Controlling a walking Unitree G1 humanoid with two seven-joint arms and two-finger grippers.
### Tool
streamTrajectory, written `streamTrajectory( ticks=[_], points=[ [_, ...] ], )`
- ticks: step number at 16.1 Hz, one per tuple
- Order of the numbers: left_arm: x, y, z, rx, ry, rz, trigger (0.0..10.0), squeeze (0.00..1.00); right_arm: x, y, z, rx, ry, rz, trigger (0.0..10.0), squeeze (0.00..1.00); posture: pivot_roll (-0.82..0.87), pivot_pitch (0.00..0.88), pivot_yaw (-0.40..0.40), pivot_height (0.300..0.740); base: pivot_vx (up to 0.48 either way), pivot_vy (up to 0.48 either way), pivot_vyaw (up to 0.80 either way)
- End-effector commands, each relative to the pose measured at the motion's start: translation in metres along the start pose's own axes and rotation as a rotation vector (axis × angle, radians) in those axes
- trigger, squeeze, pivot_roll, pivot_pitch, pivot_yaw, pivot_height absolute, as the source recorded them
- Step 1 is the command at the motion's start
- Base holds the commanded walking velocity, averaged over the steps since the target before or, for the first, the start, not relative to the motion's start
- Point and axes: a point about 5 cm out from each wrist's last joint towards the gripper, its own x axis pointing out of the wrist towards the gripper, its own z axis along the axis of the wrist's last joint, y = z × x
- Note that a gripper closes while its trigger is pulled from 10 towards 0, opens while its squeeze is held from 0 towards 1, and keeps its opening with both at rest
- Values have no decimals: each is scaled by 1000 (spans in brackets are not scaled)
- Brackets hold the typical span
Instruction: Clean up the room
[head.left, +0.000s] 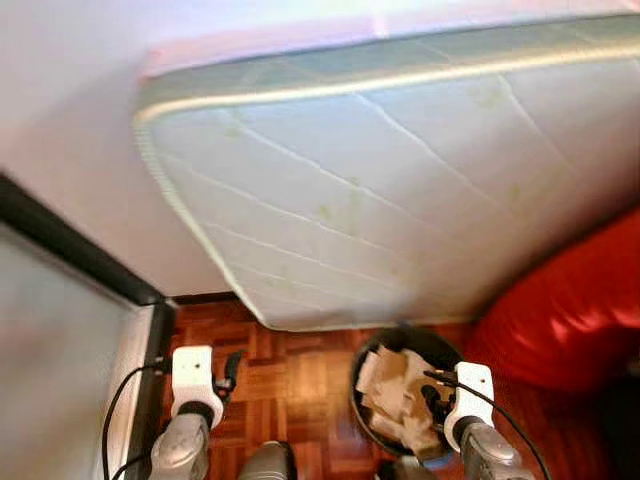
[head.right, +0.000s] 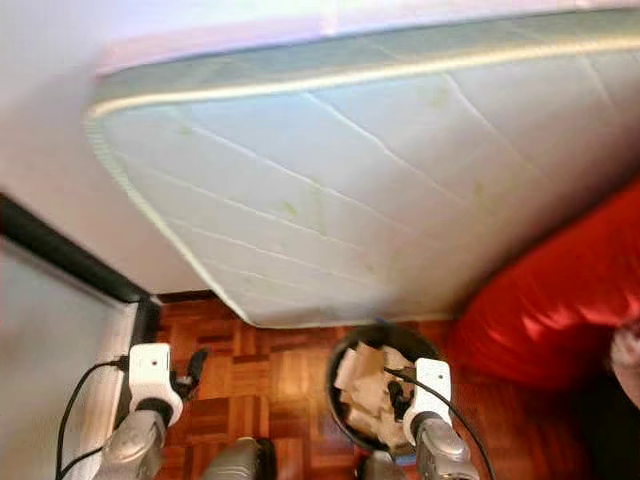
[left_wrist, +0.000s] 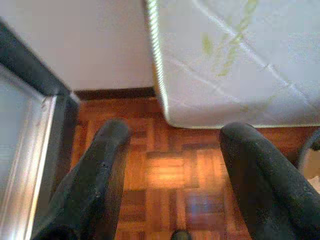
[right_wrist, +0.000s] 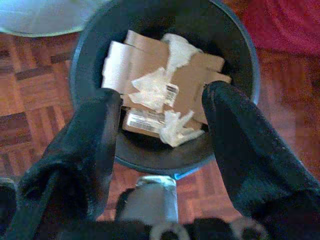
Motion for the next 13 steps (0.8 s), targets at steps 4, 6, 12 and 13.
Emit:
streamTrajectory(
  ticks=[4, 6, 12, 13],
  points=[
    [-9, 8, -18, 0, 61, 19, 10000, 0, -3, 3, -17, -17, 78, 28, 10000, 0, 85, 228, 64, 740, 0, 0, 0],
    [-8, 8, -18, 2, 67, 23, 10000, 0, -1, 16, -11, -66, 75, 116, 10000, 0, 86, 227, 63, 740, 0, 0, 0],
    [-9, 7, -22, 2, 77, 29, 10000, 0, 0, 24, -11, -114, 76, 183, 10000, 0, 89, 227, 58, 740, 0, 0, 0],
    [-10, 7, -23, 2, 82, 30, 10000, 0, -1, 23, -12, -116, 78, 185, 10000, 0, 89, 228, 58, 740, 0, 0, 0]
  ],
)
